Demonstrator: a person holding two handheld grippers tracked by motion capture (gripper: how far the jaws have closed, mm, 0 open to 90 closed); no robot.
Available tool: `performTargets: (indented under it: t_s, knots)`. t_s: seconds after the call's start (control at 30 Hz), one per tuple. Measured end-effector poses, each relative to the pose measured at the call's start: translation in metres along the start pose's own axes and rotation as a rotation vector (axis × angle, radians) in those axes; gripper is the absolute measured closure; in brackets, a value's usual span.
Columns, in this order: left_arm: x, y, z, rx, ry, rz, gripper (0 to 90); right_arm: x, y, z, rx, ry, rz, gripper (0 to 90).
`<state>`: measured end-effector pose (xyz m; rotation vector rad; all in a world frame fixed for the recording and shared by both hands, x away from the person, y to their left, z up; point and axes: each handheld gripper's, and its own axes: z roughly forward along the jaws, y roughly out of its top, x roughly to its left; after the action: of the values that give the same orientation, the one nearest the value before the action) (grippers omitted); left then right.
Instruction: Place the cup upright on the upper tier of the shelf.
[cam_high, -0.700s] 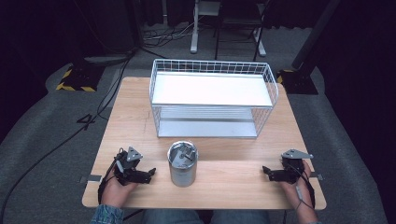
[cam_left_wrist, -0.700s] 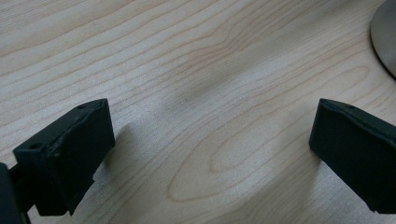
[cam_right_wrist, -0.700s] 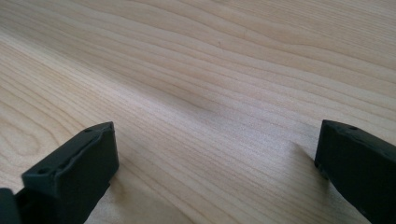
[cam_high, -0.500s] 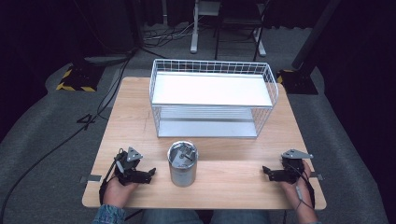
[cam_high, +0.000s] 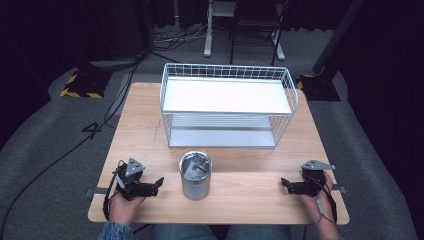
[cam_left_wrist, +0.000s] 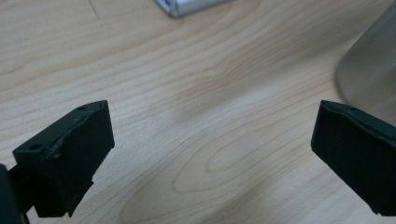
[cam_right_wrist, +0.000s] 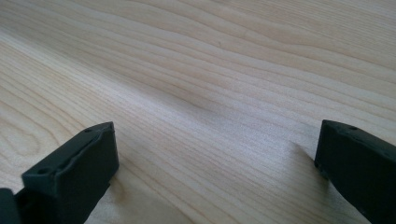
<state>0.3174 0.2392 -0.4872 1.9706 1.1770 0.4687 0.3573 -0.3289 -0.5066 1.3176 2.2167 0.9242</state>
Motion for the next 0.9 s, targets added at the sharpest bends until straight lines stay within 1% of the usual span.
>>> performTargets:
  t_s: [0.03,0.07,0.13,0.17,0.2,0.23,0.33,0.37,0.4,0.5,0.53,0.57,0.6,0.63,0.67,0.7,0.73,0.8,0.9]
  knots:
    - [0.000,0.000,0.000,0.000,0.000,0.000,0.0,0.000,0.000,0.000,0.000,0.000,0.000,0.0]
    - [-0.003,0.001,-0.007,-0.030,-0.009,-0.018,0.0,0.000,0.000,0.000,0.000,0.000,0.000,0.0]
    - [-0.007,0.003,-0.015,-0.054,-0.010,-0.015,0.0,0.000,0.000,0.000,0.000,0.000,0.000,0.0]
    - [-0.007,0.003,-0.015,-0.054,-0.010,-0.015,0.0,0.000,0.000,0.000,0.000,0.000,0.000,0.0]
    - [-0.012,0.004,-0.021,-0.077,-0.008,-0.001,0.0,0.000,0.000,0.000,-0.001,0.000,-0.002,0.0]
    - [-0.014,0.005,-0.024,-0.088,-0.006,0.013,0.0,0.000,0.000,0.000,0.000,0.000,0.000,0.0]
    - [-0.022,0.006,-0.030,-0.110,-0.008,0.024,0.0,0.000,0.000,0.000,-0.001,-0.001,0.000,0.0]
    - [-0.022,0.006,-0.030,-0.110,-0.008,0.024,0.0,0.000,0.000,0.000,-0.001,-0.001,0.000,0.0]
    - [-0.026,0.007,-0.034,-0.123,-0.010,0.032,0.0,0.000,0.000,0.000,0.000,0.000,0.000,0.0]
    - [-0.035,0.009,-0.038,-0.154,-0.019,0.033,0.0,0.000,0.000,0.000,-0.001,-0.001,0.000,0.0]
    - [-0.037,0.010,-0.040,-0.161,-0.022,0.047,0.0,0.000,0.000,0.000,0.000,0.000,0.000,0.0]
    - [-0.037,0.010,-0.040,-0.161,-0.022,0.047,0.0,0.000,0.000,0.000,0.000,0.000,0.000,0.0]
    - [-0.044,0.012,-0.041,-0.174,-0.032,0.063,0.0,0.000,0.000,0.000,0.000,0.000,0.000,0.0]
    - [-0.044,0.012,-0.041,-0.174,-0.032,0.063,0.0,0.000,0.000,0.000,0.000,0.000,0.000,0.0]
    - [-0.047,0.013,-0.042,-0.184,-0.036,0.069,0.0,0.000,0.000,0.000,0.000,0.000,0.000,0.0]
    - [-0.054,0.016,-0.043,-0.205,-0.050,0.083,0.0,0.000,0.000,0.000,0.000,0.000,0.000,0.0]
    - [-0.058,0.017,-0.044,-0.216,-0.060,0.083,0.0,0.000,0.000,0.000,0.000,0.000,0.000,0.0]
    - [-0.063,0.020,-0.045,-0.237,-0.073,0.097,0.0,0.000,0.000,0.000,0.000,0.000,0.000,0.0]
    - [-0.071,0.023,-0.045,-0.261,-0.083,0.106,0.0,0.000,0.000,0.000,0.000,0.000,0.000,0.0]
